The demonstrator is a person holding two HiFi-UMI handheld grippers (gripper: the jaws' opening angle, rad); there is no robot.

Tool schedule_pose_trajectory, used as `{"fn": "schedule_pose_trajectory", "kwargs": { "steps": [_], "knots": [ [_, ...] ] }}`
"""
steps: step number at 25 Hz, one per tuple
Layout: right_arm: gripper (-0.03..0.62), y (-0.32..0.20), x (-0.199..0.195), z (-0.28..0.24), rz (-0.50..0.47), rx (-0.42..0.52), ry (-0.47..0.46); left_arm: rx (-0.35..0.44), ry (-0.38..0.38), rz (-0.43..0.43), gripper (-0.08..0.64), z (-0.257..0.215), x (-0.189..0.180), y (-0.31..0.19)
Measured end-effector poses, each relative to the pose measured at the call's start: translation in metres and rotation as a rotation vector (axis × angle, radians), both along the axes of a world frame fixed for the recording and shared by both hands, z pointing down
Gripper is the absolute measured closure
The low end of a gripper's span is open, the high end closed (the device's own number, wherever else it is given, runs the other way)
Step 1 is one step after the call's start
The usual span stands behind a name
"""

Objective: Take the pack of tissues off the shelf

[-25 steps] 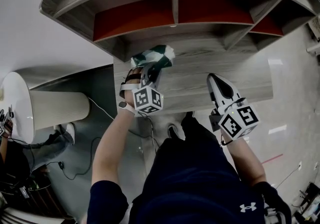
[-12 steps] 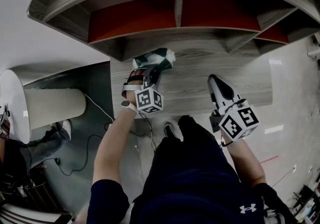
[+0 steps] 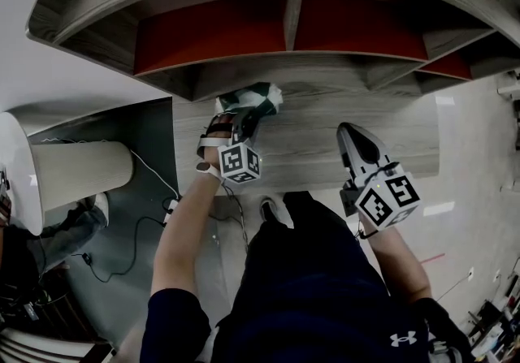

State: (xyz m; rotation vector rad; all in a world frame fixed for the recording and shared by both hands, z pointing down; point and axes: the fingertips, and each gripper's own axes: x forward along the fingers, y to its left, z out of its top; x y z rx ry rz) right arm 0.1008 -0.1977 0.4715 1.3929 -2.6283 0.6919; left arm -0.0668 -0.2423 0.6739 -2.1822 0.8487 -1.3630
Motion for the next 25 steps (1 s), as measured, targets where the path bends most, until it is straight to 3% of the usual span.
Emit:
{"fn": "schedule_pose_trajectory", "kwargs": {
  "steps": [25],
  "knots": [
    [0.58,-0.005,0.01,0.01,-0.003,-0.03,0.003,-0.107,-0.01,-0.086,0.448,0.051,0.005,-0.002]
  ]
}}
